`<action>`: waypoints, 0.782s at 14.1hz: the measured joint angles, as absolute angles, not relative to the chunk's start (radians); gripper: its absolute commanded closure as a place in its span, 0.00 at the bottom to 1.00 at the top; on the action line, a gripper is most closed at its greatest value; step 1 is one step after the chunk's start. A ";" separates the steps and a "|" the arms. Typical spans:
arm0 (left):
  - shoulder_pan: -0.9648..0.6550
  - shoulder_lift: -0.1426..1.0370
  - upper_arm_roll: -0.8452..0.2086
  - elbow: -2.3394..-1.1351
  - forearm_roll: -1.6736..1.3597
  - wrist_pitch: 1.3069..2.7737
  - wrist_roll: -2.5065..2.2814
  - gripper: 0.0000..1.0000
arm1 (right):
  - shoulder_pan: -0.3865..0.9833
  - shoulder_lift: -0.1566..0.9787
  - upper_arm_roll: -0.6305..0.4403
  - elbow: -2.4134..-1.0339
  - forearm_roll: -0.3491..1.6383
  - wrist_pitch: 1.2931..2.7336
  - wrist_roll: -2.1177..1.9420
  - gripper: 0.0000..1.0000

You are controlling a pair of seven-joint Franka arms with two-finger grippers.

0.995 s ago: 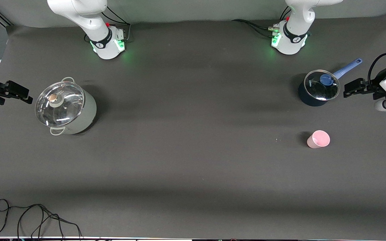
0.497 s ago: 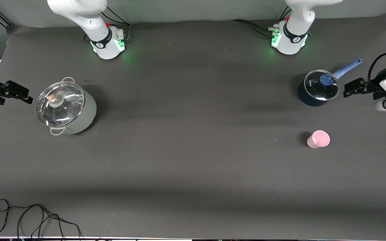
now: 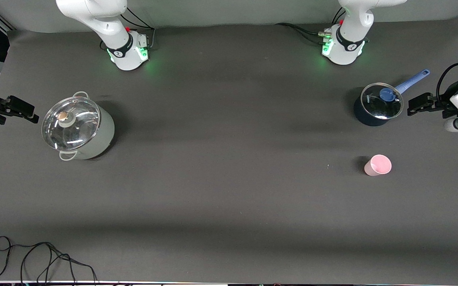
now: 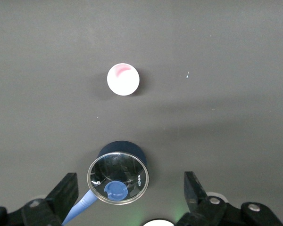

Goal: Transfer pink cup from left to right arm

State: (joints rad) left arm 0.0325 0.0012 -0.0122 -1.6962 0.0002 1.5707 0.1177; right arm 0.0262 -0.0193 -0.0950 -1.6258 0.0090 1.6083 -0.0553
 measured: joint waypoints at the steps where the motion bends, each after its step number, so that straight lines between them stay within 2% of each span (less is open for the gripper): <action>1: 0.033 0.001 -0.012 -1.696 0.000 1.571 0.118 0.00 | 0.026 -0.019 -0.095 -1.626 0.009 1.608 -0.055 0.00; 11: 0.033 0.001 -0.012 -1.696 0.000 1.571 0.134 0.00 | 0.026 -0.019 -0.095 -1.625 0.009 1.608 -0.055 0.00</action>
